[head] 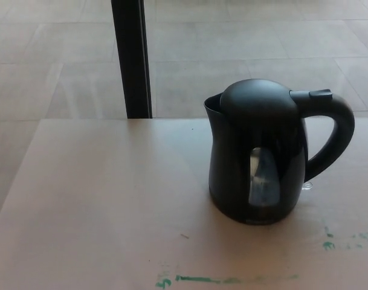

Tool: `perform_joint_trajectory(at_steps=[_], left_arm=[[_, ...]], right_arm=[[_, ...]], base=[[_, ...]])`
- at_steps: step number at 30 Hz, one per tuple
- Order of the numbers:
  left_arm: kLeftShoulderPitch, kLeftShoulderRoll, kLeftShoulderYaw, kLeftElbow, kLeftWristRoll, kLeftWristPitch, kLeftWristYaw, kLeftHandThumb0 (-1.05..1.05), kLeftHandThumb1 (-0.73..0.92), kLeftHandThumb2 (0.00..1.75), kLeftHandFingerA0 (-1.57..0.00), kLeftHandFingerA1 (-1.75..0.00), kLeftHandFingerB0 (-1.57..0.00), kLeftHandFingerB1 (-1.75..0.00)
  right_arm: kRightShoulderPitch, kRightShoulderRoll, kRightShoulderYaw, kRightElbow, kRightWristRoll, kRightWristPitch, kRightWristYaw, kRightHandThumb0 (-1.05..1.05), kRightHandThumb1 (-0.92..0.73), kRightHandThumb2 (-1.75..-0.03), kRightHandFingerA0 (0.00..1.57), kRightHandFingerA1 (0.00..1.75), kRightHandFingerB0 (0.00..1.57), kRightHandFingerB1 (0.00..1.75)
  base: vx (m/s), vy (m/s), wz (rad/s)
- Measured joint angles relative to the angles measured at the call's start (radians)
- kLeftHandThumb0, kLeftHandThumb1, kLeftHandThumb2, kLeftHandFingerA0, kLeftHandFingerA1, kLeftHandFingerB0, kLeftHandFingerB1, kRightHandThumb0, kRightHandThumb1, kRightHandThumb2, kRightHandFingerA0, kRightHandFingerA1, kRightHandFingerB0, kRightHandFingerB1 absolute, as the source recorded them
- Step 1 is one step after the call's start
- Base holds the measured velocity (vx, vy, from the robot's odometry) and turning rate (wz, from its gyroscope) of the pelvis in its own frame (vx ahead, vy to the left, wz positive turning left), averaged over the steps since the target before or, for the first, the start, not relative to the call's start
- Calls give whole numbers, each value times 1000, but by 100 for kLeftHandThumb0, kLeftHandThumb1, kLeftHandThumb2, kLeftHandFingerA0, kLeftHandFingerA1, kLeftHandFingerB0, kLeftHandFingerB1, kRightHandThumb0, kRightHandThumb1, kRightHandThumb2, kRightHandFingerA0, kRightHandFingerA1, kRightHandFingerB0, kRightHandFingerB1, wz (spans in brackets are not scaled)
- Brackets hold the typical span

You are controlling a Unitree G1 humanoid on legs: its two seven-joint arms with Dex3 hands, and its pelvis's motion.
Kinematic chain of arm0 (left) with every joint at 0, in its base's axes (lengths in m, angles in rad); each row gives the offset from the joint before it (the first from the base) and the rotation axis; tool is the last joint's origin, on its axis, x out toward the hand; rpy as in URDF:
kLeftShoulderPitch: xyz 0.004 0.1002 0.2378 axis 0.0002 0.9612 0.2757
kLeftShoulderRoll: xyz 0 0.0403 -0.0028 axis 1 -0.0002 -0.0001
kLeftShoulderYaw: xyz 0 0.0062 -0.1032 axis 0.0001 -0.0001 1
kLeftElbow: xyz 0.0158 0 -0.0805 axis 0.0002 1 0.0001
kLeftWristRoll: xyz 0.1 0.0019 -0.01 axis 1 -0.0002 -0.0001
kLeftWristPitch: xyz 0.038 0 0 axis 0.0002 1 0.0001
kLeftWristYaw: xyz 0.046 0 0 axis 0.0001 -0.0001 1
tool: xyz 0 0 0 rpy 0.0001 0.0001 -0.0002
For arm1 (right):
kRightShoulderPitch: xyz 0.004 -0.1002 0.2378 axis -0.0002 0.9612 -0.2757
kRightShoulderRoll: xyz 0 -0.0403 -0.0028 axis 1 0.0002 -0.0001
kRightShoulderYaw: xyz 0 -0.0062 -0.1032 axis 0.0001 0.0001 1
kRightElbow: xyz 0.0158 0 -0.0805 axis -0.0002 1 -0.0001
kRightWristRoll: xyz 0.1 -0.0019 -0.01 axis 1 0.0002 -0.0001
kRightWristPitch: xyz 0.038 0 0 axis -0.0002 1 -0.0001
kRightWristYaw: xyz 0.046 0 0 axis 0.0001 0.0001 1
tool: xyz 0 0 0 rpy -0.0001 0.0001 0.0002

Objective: The robot uses its right hand to push down on the lid of a kettle kept in the middle of the desk to close it

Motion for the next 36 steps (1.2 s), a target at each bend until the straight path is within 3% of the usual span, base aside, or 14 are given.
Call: perform_joint_trajectory(at_steps=[1, 4, 8, 10, 12, 13, 17, 19, 23, 25, 31, 32, 33, 36], left_arm=[[0, 2, -3, 6, 2, -1, 0, -102, 83, 66, -67, -64, -60, -53], [2, 11, -13, 26, 16, -3, 4, -100, 85, 66, -69, -64, -62, -53], [3, 21, -20, 42, 32, -4, 19, -97, 85, 66, -70, -63, -60, -52], [3, 33, -21, 54, 39, -5, 25, -99, 84, 66, -67, -64, -59, -53], [2, 42, -21, 64, 49, -6, 33, -97, 63, 108, -61, -70, -57, -61], [2, 43, -21, 65, 52, -6, 36, -98, 83, 62, -66, -65, -62, -56], [-5, 44, -18, 73, 60, -6, 55, -97, 83, 65, -63, -66, -60, -57], [-7, 44, -19, 75, 63, -6, 63, -97, 82, 65, -68, -67, -60, -60], [-12, 45, -15, 84, 67, -6, 77, -89, 57, 109, -70, -74, -48, -63], [-16, 45, -13, 92, 68, -6, 84, -96, 76, 64, -68, -70, -56, -63], [-17, 45, -3, 92, 65, -2, 84, -94, 78, 64, -66, -69, -56, -61], [-16, 45, -3, 89, 64, -1, 84, -84, 59, 110, -63, -74, -47, -63], [-15, 44, -3, 83, 64, 0, 84, -93, 80, 64, -64, -69, -56, -61], [-13, 44, 2, 72, 57, 5, 84, -93, 78, 65, -64, -69, -55, -62]], right_arm=[[2, 7, 1, 9, 3, -9, -3, -69, -72, -113, 35, 74, 14, 54], [15, 40, 15, 43, 12, -50, -16, -77, -92, -67, 28, 80, 28, 52], [25, 73, 49, 86, 25, -104, -43, -78, -90, -67, 33, 80, 31, 53], [25, 81, 68, 109, 38, -128, -58, -74, -71, -108, 40, 73, 30, 58], [31, 88, 97, 123, 50, -155, -80, -80, -92, -67, 40, 75, 31, 52], [35, 90, 108, 128, 52, -164, -83, -76, -71, -107, 43, 72, 31, 59], [47, 90, 162, 152, 72, -210, -103, -81, -91, -67, 43, 71, 33, 48], [48, 90, 189, 161, 82, -226, -108, -76, -73, -110, 43, 71, 26, 56], [57, 90, 269, 169, 88, -274, -108, -78, -92, -71, 53, 68, 36, 47], [61, 89, 301, 173, 89, -297, -108, -74, -74, -111, 56, 72, 37, 57], [69, 87, 362, 186, 97, -349, -110, -78, -92, -72, 55, 67, 37, 46], [71, 87, 367, 187, 100, -355, -109, -78, -92, -69, 55, 70, 37, 47], [74, 87, 369, 188, 106, -360, -108, -77, -92, -69, 53, 68, 38, 48], [80, 85, 376, 189, 121, -369, -101, -77, -92, -71, 53, 66, 36, 48]], base=[[0, 0, 0], [0, 0, 0], [0, 0, 0], [0, 0, 0], [0, 0, 0], [0, 0, 0], [0, 0, 0], [0, 0, 0], [0, 0, 0], [0, 0, 0], [0, 0, 0], [0, 0, 0], [0, 0, 0], [0, 0, 0]])
